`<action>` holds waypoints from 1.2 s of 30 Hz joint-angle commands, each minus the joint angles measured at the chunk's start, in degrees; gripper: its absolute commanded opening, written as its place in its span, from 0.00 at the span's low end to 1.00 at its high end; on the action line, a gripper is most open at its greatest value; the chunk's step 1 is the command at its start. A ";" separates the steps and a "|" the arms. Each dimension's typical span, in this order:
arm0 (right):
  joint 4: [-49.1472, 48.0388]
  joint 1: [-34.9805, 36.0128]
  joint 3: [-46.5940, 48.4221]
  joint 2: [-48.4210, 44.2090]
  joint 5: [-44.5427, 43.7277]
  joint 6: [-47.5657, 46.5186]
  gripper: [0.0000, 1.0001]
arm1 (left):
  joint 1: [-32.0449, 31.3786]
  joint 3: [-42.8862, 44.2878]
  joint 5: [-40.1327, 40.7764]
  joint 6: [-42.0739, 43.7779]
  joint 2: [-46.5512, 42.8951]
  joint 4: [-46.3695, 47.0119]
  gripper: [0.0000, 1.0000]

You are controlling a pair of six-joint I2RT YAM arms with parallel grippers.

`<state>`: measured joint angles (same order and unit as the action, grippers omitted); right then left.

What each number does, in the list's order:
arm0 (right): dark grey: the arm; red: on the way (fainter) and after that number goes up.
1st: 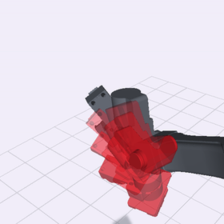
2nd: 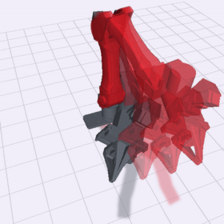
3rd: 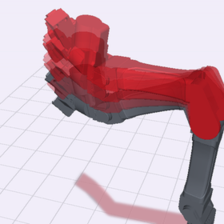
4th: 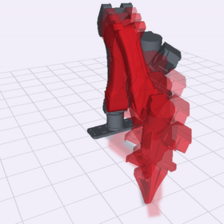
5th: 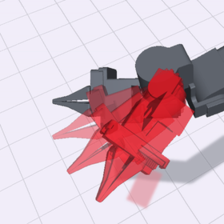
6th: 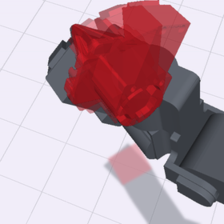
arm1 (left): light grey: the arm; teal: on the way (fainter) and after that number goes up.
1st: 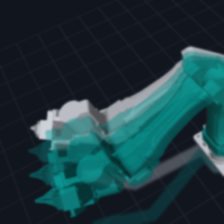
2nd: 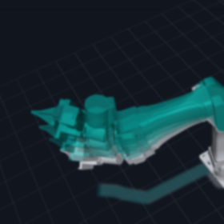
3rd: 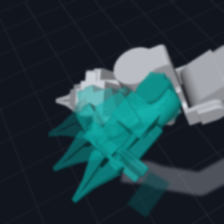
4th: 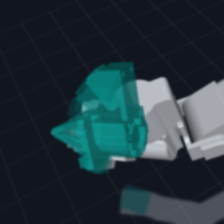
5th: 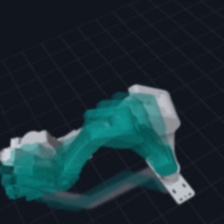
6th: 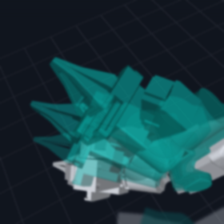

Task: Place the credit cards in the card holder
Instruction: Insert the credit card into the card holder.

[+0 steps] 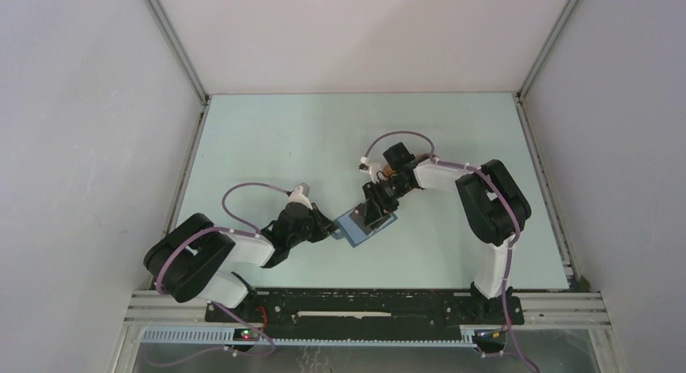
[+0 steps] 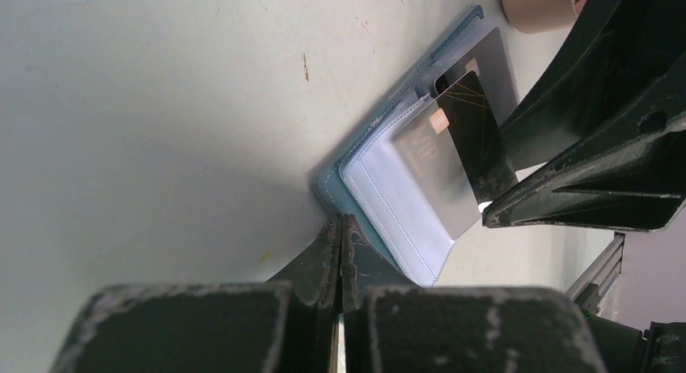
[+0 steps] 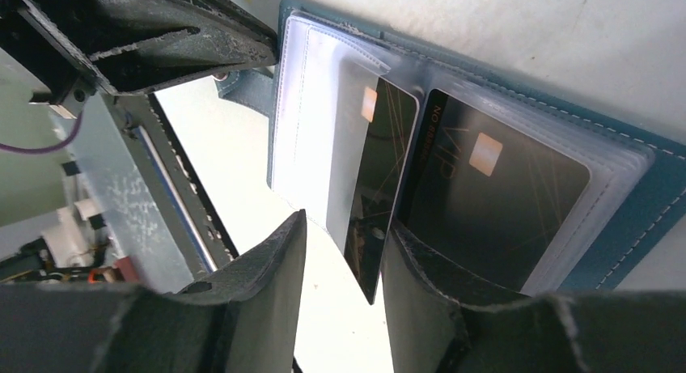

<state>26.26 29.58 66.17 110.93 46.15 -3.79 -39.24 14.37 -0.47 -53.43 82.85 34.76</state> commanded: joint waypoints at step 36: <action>13.21 -2.14 8.17 3.64 9.35 -6.82 0.53 | -0.24 -1.85 -0.84 4.47 3.19 -16.34 0.00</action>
<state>37.74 27.79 72.53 114.06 53.08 -9.10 -39.24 14.70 -0.73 -52.93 82.87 34.17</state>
